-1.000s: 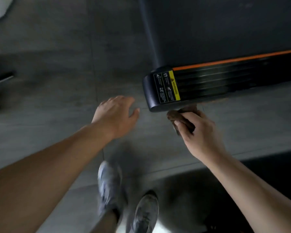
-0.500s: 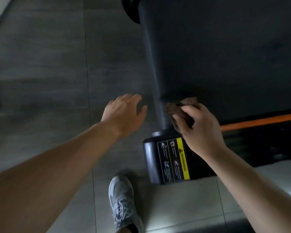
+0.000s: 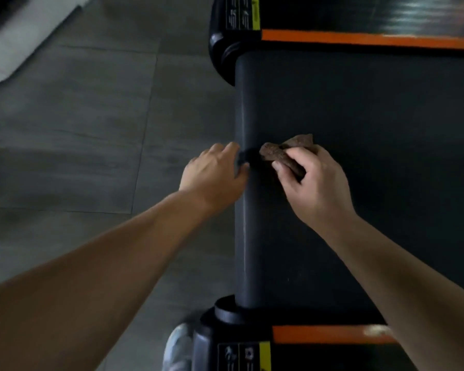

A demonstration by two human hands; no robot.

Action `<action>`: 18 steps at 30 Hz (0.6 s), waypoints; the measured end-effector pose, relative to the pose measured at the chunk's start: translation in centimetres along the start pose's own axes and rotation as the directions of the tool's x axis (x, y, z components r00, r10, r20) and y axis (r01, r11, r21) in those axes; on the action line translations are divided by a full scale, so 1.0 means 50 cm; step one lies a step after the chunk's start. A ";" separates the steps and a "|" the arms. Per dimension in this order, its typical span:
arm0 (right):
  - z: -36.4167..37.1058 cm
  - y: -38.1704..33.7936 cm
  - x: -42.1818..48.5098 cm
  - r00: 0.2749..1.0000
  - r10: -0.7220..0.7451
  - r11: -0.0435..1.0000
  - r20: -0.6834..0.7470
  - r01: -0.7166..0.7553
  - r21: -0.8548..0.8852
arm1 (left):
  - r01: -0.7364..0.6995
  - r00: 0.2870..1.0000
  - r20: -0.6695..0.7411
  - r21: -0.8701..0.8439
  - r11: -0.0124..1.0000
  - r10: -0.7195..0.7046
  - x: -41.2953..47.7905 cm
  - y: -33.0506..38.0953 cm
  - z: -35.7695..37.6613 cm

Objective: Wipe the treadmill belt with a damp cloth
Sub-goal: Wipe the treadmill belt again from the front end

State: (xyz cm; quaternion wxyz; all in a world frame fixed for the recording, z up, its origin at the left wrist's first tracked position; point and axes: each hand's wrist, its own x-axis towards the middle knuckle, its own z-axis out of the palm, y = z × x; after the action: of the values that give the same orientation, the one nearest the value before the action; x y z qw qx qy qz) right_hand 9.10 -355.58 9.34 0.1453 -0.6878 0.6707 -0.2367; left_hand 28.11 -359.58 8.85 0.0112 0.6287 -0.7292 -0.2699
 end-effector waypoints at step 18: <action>0.138 0.091 0.409 0.924 -0.382 0.909 -0.010 0.374 -0.184 | 0.287 0.928 -0.115 -0.384 0.877 -0.354 0.074 0.158 0.141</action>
State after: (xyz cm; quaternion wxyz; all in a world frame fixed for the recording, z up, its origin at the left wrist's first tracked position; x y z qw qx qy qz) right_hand 8.55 -376.92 3.80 0.0190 -0.8091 0.5465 -0.2150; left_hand 17.65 -359.81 4.88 0.1479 0.7500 -0.5485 -0.3387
